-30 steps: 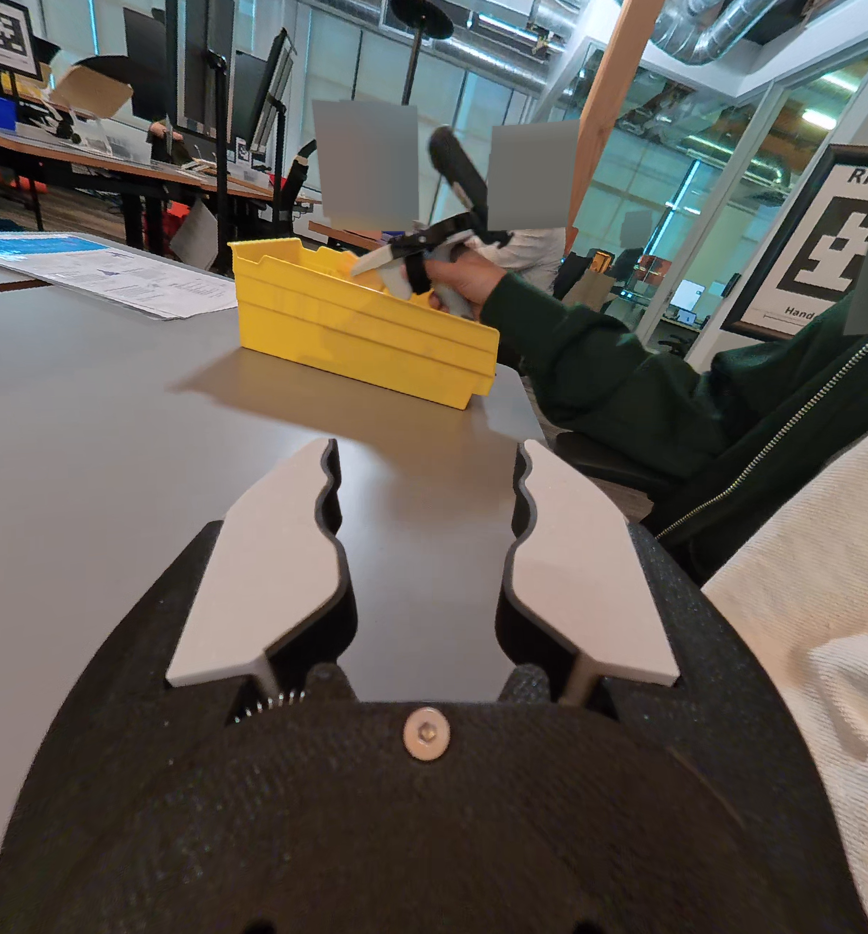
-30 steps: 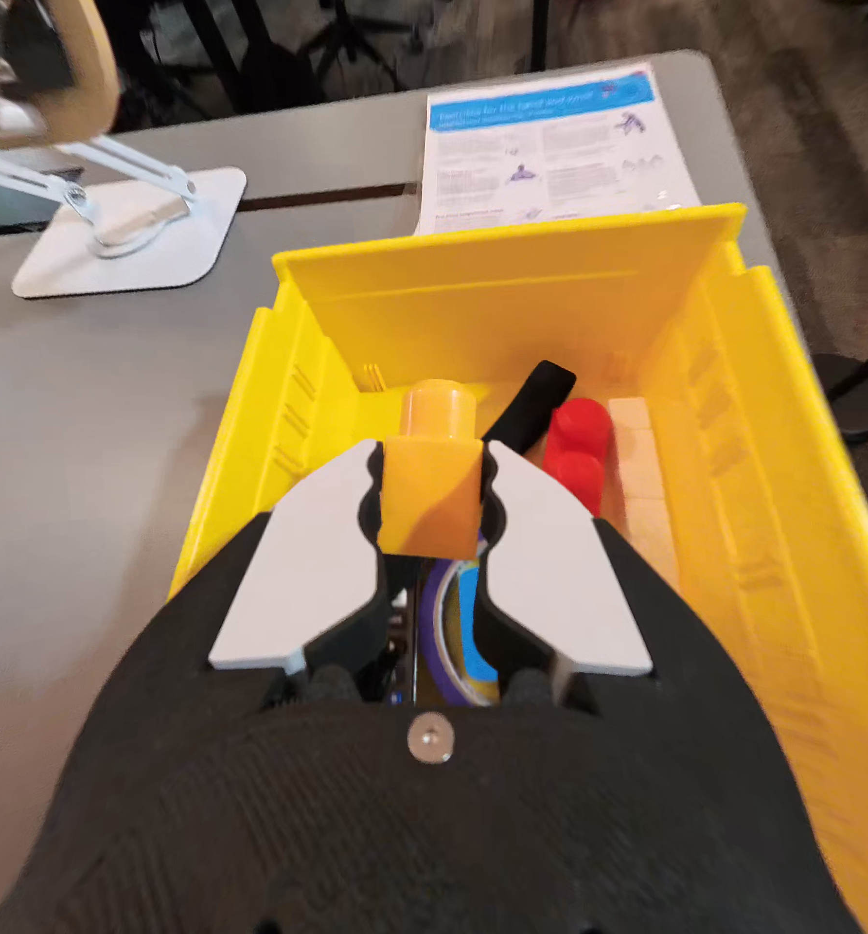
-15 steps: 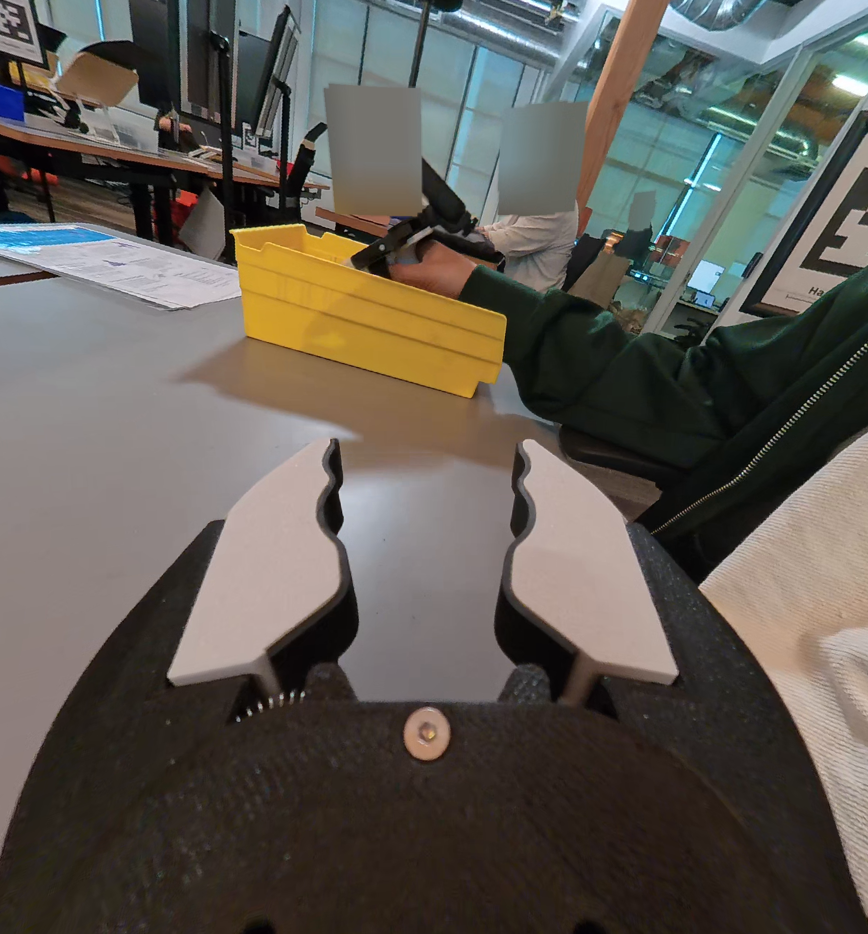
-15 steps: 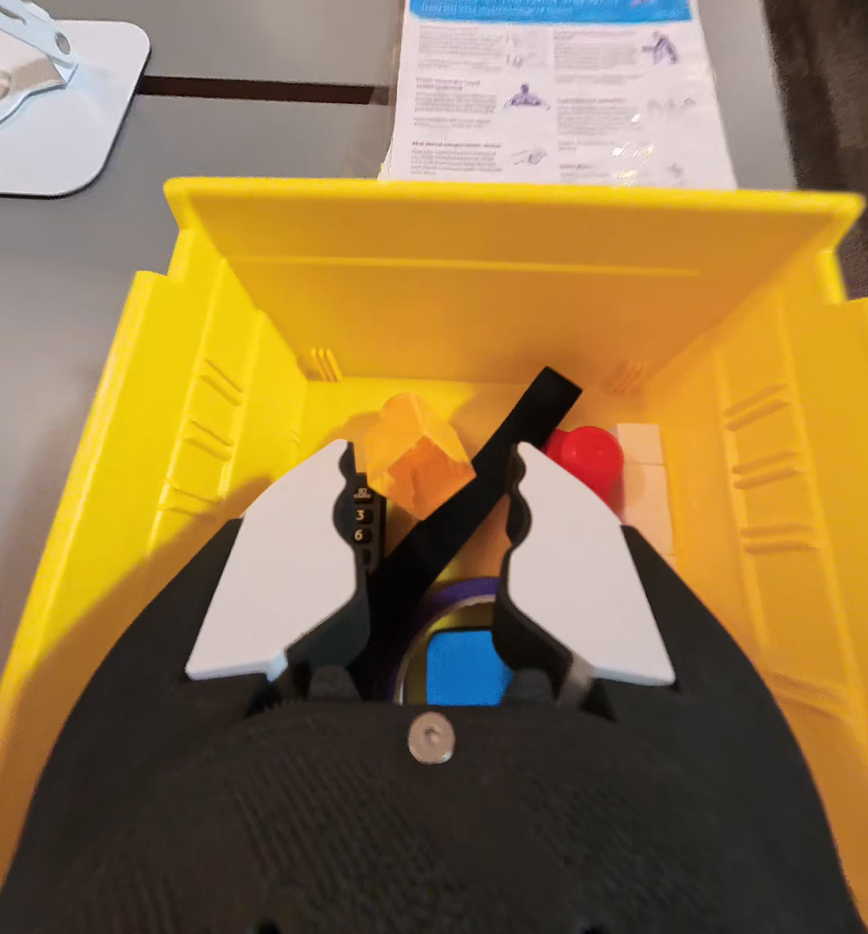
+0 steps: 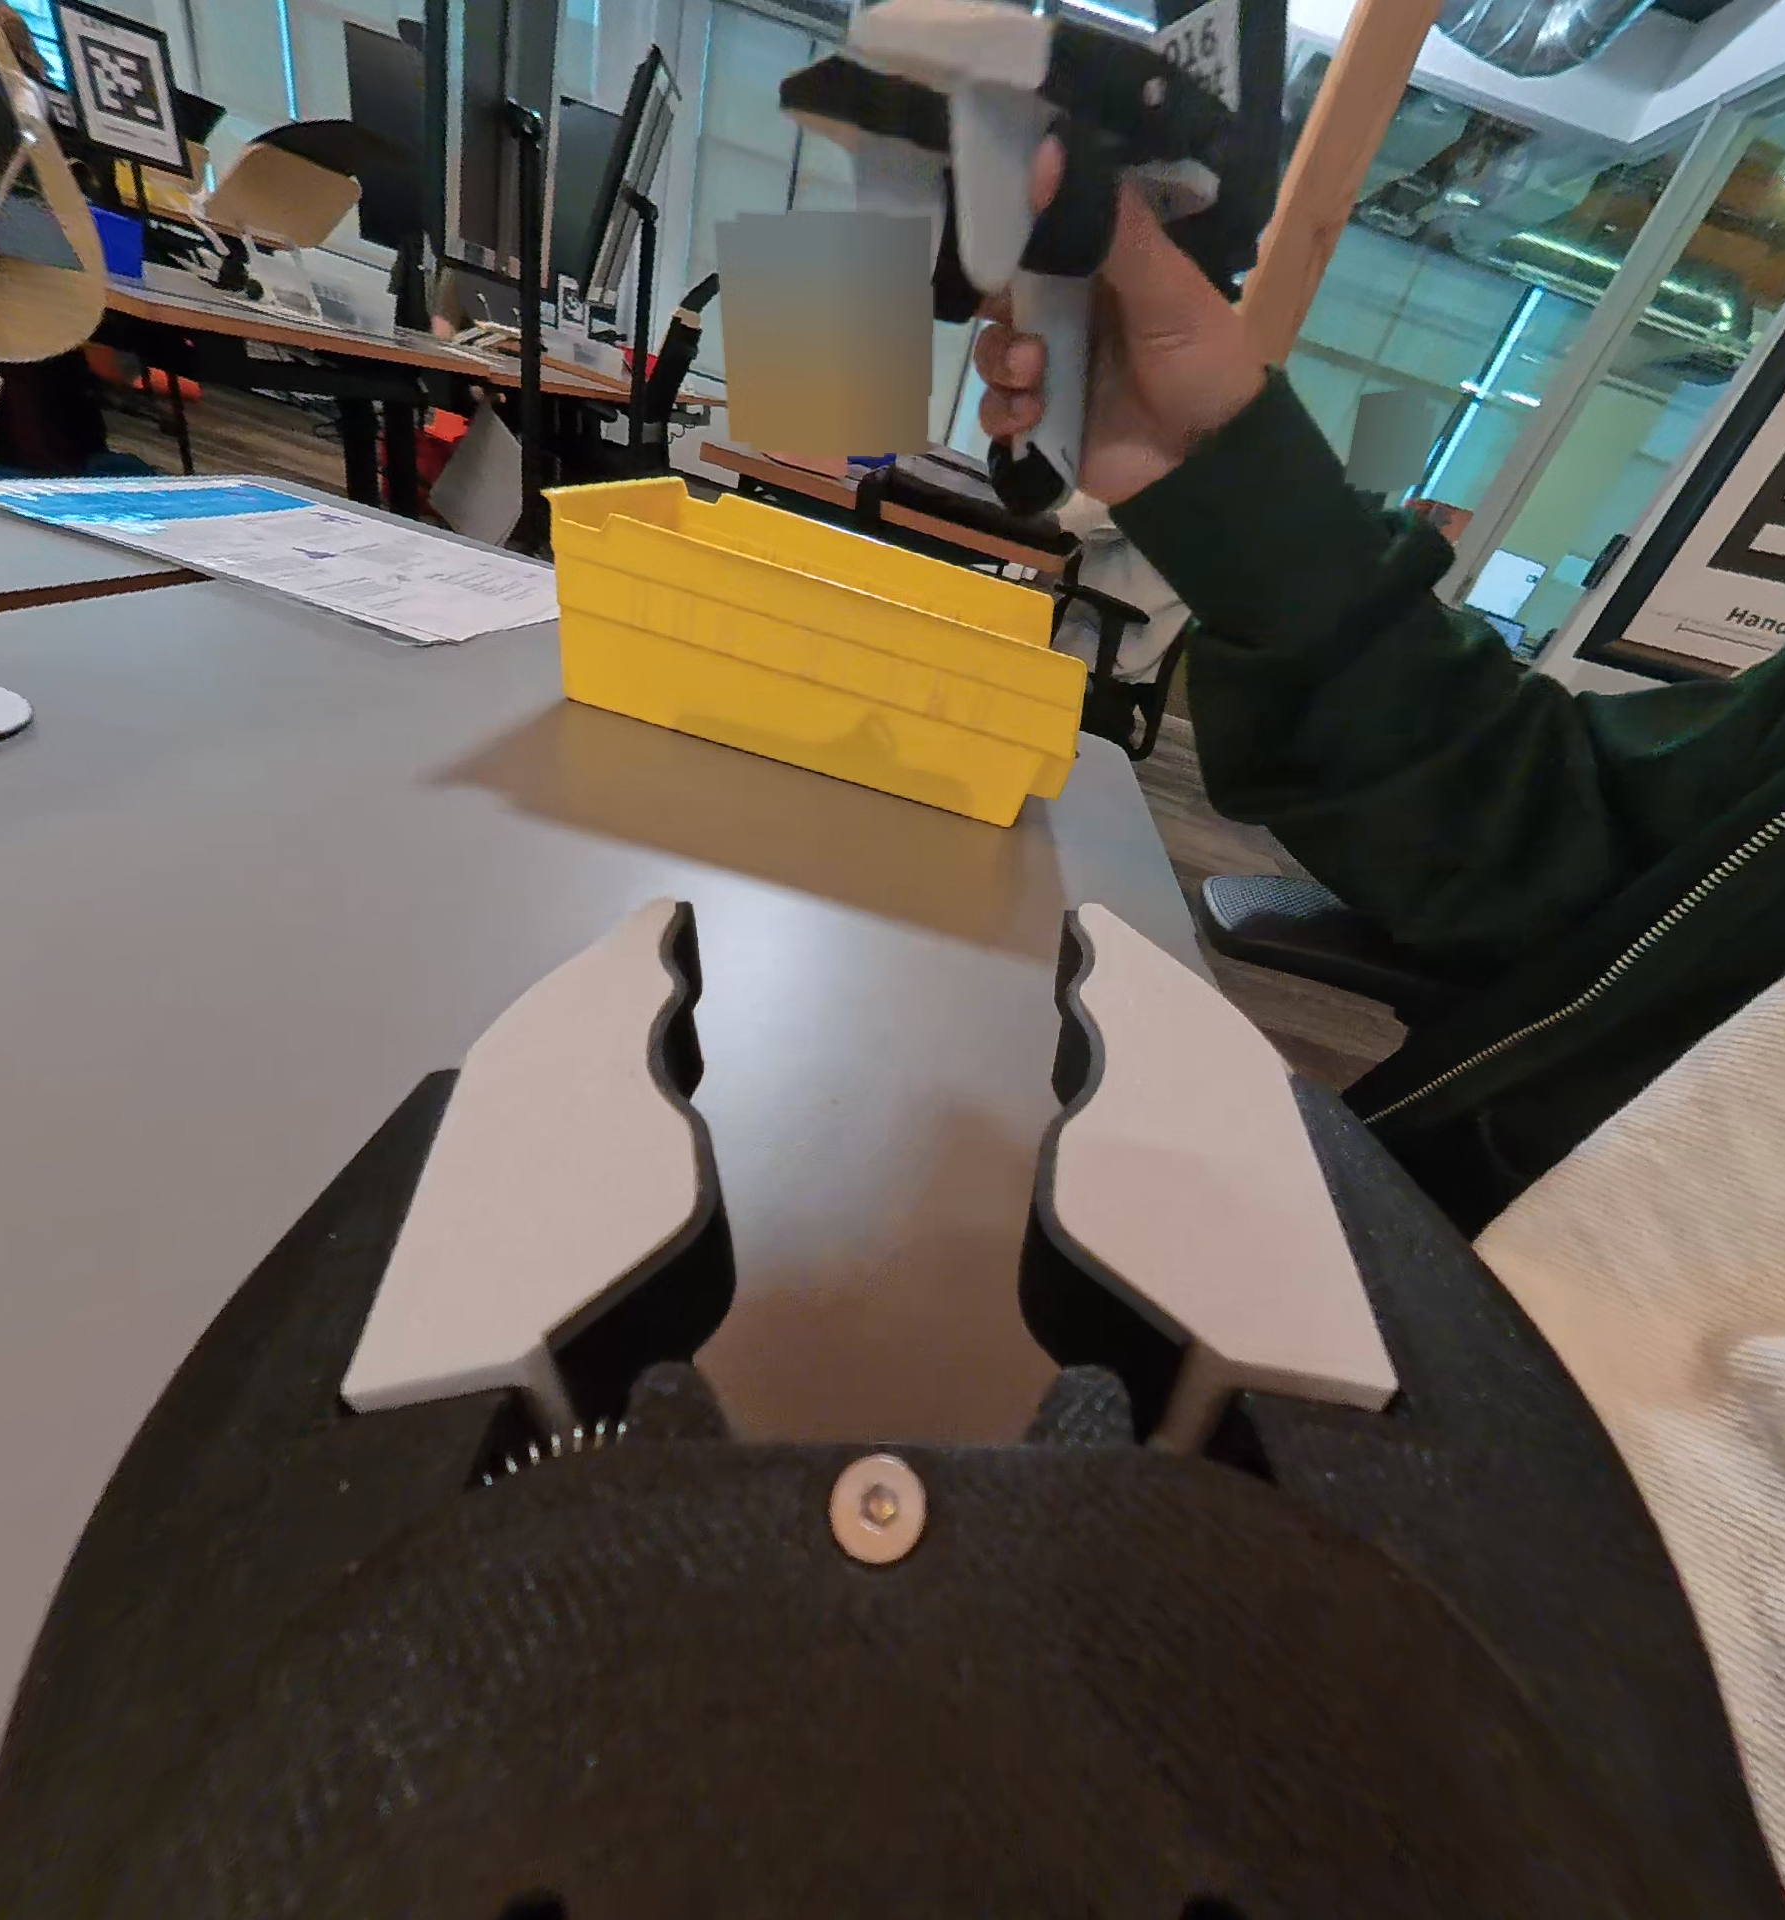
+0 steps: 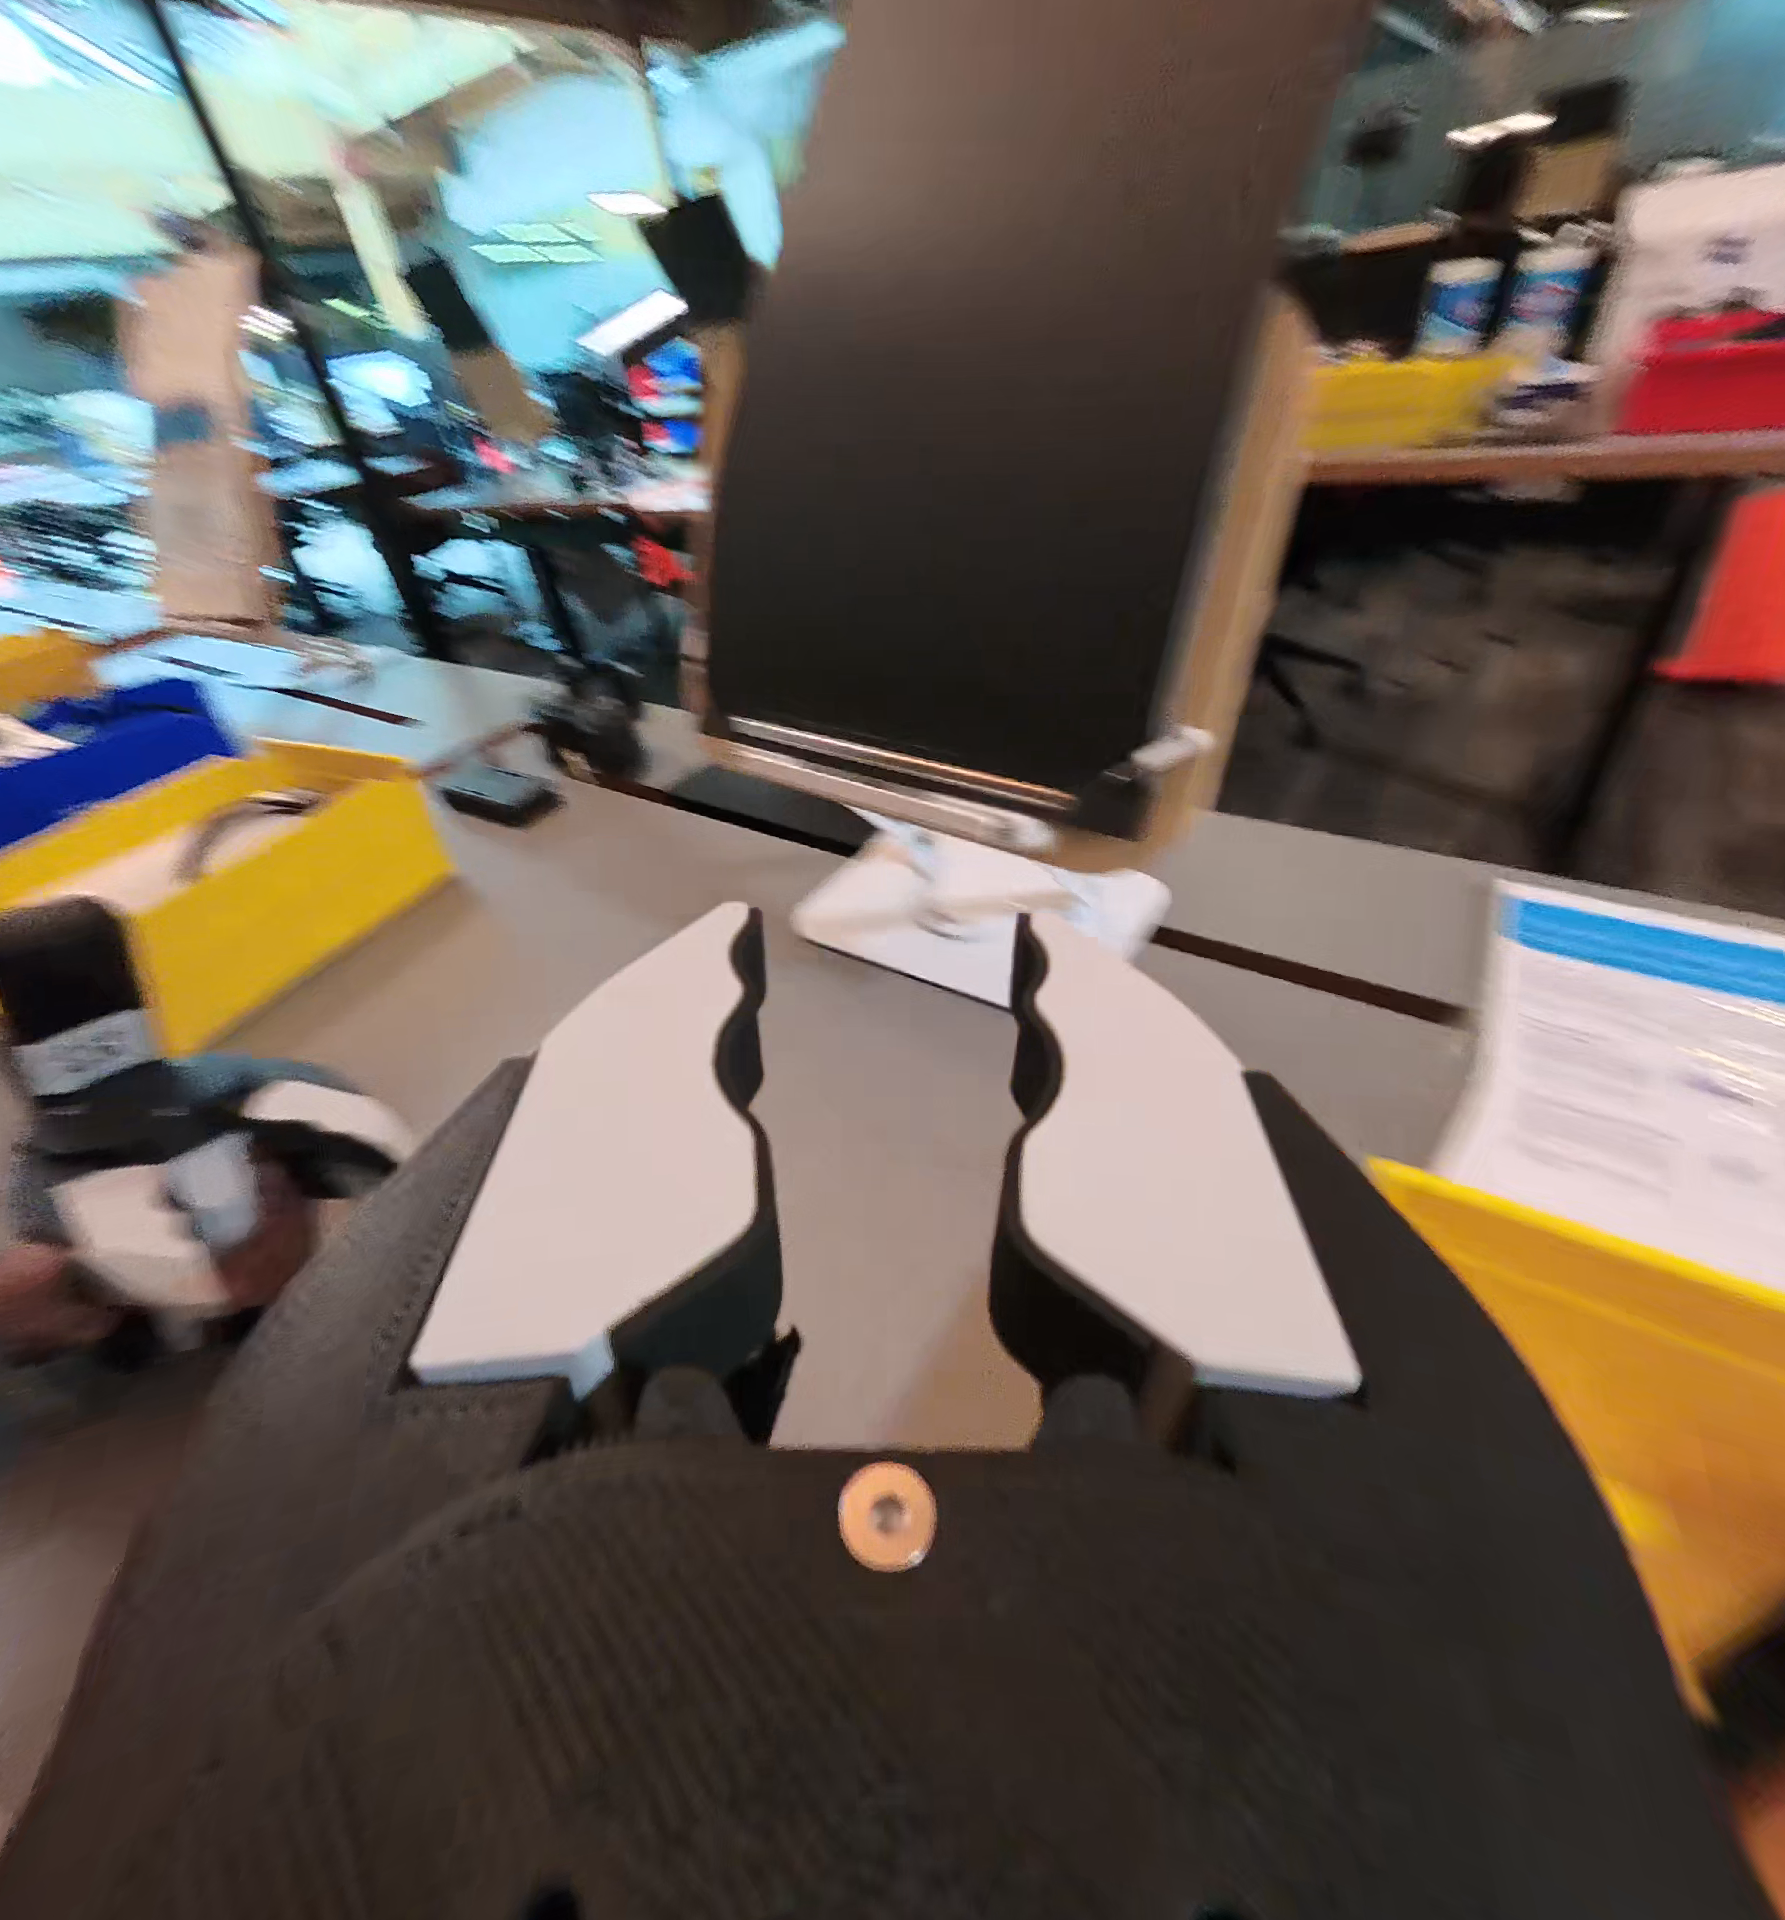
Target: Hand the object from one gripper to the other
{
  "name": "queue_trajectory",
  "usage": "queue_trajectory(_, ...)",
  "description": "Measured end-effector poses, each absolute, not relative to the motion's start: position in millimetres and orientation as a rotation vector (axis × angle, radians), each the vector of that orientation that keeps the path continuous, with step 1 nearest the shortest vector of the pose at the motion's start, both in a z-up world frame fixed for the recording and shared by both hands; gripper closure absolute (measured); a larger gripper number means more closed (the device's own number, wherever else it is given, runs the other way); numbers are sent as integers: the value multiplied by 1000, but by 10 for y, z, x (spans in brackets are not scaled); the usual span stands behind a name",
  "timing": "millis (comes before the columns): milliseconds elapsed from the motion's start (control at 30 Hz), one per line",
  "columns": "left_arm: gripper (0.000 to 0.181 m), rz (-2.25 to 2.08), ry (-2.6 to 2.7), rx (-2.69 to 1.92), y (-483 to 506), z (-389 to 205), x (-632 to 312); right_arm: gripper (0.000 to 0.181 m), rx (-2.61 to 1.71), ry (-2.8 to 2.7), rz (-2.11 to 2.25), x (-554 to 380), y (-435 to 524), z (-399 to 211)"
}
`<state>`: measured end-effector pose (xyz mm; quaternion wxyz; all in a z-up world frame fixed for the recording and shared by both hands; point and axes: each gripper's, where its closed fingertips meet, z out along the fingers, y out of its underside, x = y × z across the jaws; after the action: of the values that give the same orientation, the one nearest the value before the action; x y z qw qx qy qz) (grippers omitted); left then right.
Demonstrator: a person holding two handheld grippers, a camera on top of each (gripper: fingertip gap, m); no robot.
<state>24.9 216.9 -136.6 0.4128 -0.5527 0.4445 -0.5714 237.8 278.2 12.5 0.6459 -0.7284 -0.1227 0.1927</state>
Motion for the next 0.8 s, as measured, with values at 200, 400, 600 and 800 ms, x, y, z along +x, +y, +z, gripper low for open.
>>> queue_trajectory(200,114,-1408,1024,-1411,2337,-1309,147,136,-1636,-468,780,1035,2699,-485)
queue_trajectory(400,120,-1408,905,-1433,2522,-1232,-13,136,-1843,-581,789,416,2727,-1630)
queue_trajectory(600,126,-1367,835,-1444,2684,-1163,-157,137,-1810,-726,687,421,2721,-1716)
queue_trajectory(800,134,-1337,811,-1431,2741,-889,-407,138,-1787,-645,765,514,2745,-1642)
